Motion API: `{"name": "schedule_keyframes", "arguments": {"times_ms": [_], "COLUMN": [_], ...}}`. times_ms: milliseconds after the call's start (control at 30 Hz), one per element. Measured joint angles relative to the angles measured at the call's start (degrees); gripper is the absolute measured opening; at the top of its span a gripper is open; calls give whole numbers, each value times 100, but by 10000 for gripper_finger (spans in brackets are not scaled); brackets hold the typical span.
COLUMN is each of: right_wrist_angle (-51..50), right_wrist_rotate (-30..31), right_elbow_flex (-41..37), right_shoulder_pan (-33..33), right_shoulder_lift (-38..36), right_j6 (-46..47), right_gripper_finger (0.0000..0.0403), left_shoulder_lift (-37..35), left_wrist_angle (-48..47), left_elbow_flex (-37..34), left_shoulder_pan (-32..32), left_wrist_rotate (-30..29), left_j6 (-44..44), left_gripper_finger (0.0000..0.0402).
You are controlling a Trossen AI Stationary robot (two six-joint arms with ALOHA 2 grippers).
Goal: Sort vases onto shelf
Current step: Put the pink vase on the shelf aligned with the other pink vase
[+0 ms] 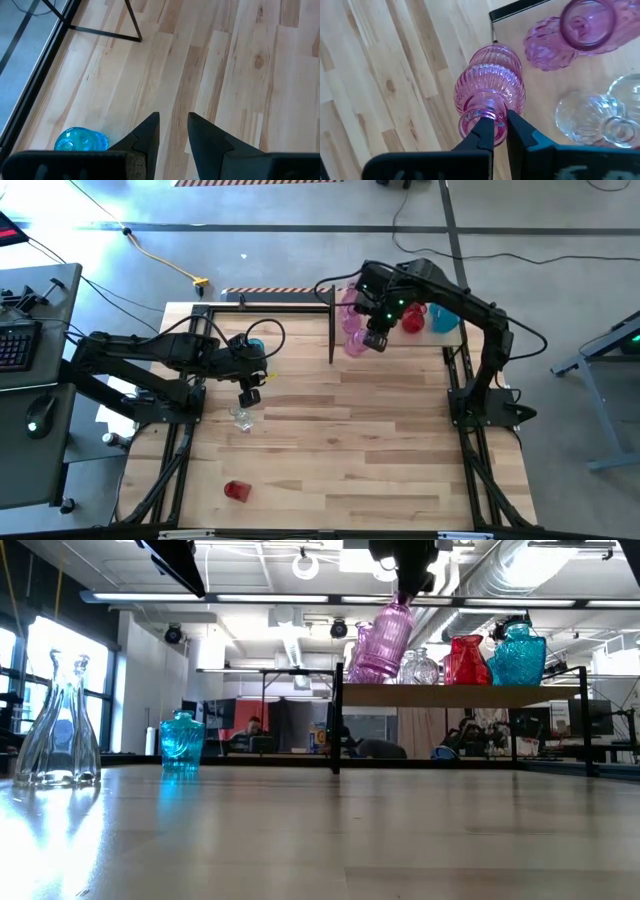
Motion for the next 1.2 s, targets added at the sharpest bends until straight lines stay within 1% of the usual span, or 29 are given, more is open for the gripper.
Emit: {"name": "schedule_keyframes", "arguments": {"times_ms": [600,1200], "right_wrist_angle": [147,214], "right_wrist_rotate": [42,-42], "right_elbow_flex": [0,0], "right_shoulder_pan": [-204,-360], "right_shoulder_lift": [78,131], "right_j6": [-146,-260], "right_gripper_finger": [1,1], "left_shoulder_lift": [0,-2], "left_wrist_angle": [-2,0], "left_elbow_flex": [0,0], "left_shoulder_pan": [0,-1], "left_wrist_rotate": [0,0], "left_j6": [0,0], "left_gripper_finger": [90,90]}}
